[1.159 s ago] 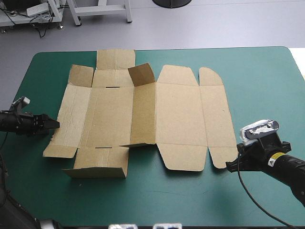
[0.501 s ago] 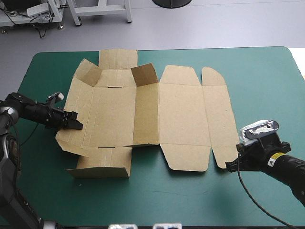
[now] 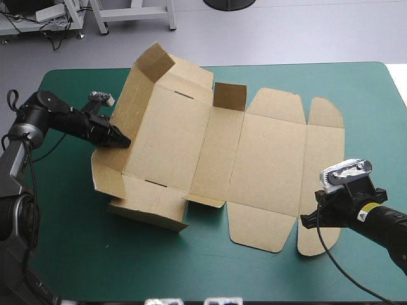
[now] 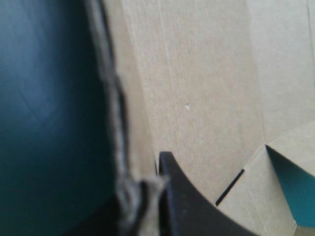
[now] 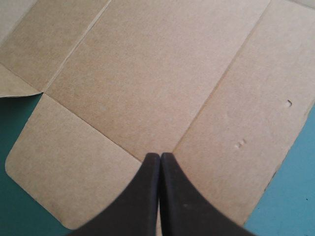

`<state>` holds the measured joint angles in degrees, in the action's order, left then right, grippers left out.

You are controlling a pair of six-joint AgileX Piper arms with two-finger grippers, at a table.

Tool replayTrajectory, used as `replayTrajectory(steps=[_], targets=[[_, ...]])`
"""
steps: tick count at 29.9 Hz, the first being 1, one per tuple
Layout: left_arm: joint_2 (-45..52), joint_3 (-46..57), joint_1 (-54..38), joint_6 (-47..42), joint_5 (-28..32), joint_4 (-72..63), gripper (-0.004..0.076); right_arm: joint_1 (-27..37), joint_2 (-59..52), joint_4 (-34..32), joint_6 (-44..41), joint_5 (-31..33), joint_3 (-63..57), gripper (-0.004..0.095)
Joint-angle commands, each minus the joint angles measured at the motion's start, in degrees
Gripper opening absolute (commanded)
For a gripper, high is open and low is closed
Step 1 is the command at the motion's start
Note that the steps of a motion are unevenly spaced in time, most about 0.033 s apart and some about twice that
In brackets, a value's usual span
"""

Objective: Fold the box

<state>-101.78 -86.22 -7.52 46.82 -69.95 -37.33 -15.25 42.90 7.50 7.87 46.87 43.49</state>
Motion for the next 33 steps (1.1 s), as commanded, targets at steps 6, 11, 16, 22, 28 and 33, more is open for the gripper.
replayTrajectory(steps=[6, 11, 16, 22, 28, 33], targets=[[9.19, -17.73, 10.99, 4.4, -4.47, 6.35, -0.0009, 0.11, -0.17, 0.3, 2.09, -4.07, 5.22, -0.002], [10.91, -22.28, 20.91, 5.57, -4.37, 23.78, -0.0009, 0.11, -0.17, 0.3, 2.59, -4.07, 9.8, -0.002], [11.38, -22.37, 30.09, 5.0, -4.37, 39.42, -0.0009, 0.11, -0.17, 0.3, 2.6, -4.18, 13.66, -0.002], [11.5, -22.37, 37.62, 3.65, -2.86, 45.39, -0.0009, 0.11, -0.17, 0.3, 3.13, -4.55, 16.45, -0.002], [11.5, -22.37, 44.34, 2.36, 1.0, 53.67, -0.0009, 0.11, 3.22, -0.41, 3.3, -3.74, 22.1, -0.002], [11.5, -22.37, 49.11, -0.53, 1.37, 58.87, -0.0009, 0.11, 8.54, -1.49, 3.3, -2.24, 29.68, -0.002]])
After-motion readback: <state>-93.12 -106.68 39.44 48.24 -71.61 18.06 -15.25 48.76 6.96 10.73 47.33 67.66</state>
